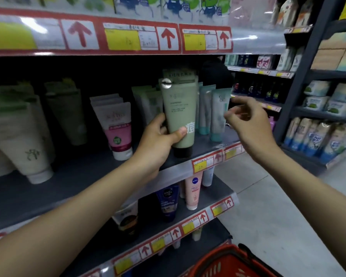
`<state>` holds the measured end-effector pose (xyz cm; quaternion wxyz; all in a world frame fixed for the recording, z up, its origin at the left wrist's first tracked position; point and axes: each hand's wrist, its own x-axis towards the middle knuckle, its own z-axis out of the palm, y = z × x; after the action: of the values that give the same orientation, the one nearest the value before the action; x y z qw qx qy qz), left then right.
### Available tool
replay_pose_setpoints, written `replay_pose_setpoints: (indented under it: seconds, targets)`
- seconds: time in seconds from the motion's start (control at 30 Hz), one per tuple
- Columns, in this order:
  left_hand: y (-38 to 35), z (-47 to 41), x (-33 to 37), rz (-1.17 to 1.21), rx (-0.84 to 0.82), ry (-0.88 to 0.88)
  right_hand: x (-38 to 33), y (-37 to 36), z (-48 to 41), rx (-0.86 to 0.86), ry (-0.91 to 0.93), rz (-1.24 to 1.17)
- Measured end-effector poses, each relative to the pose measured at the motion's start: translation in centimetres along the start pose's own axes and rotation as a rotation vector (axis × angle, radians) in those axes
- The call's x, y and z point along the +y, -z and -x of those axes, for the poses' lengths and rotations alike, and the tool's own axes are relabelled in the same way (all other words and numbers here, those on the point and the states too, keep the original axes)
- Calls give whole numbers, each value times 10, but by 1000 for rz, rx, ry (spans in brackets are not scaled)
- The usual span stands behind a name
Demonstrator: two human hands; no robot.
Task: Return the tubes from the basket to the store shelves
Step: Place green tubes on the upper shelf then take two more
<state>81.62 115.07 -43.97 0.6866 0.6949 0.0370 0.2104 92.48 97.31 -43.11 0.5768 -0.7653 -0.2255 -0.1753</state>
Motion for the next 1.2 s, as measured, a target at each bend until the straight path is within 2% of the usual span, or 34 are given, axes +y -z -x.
replay_pose_setpoints:
  seconds: [0.1,0.17,0.3,0.4,0.53,0.67,0.87,1.2]
  targets:
    - [13,25,17,-10,16,-45,-39,-23,43,-338,88,-49]
    - [27,43,27,-18,18,-78,-59,-41,65,-411,139,-29]
    - [69,71,39,-127,72,-169,-92,-77,95,-443,149,-115]
    - [106,89,39,-258,189,-193,-111,-115,114,-469,134,-174]
    - [147,103,31,-327,324,-136,-127,-169,131,-457,100,-198]
    - [166,101,18,-338,440,-70,-123,-211,135,-469,69,-114]
    - [170,87,7,-402,481,19,-112,-241,127,-430,38,45]
    - [165,57,-3,-217,451,158,-105,-254,106,-435,6,120]
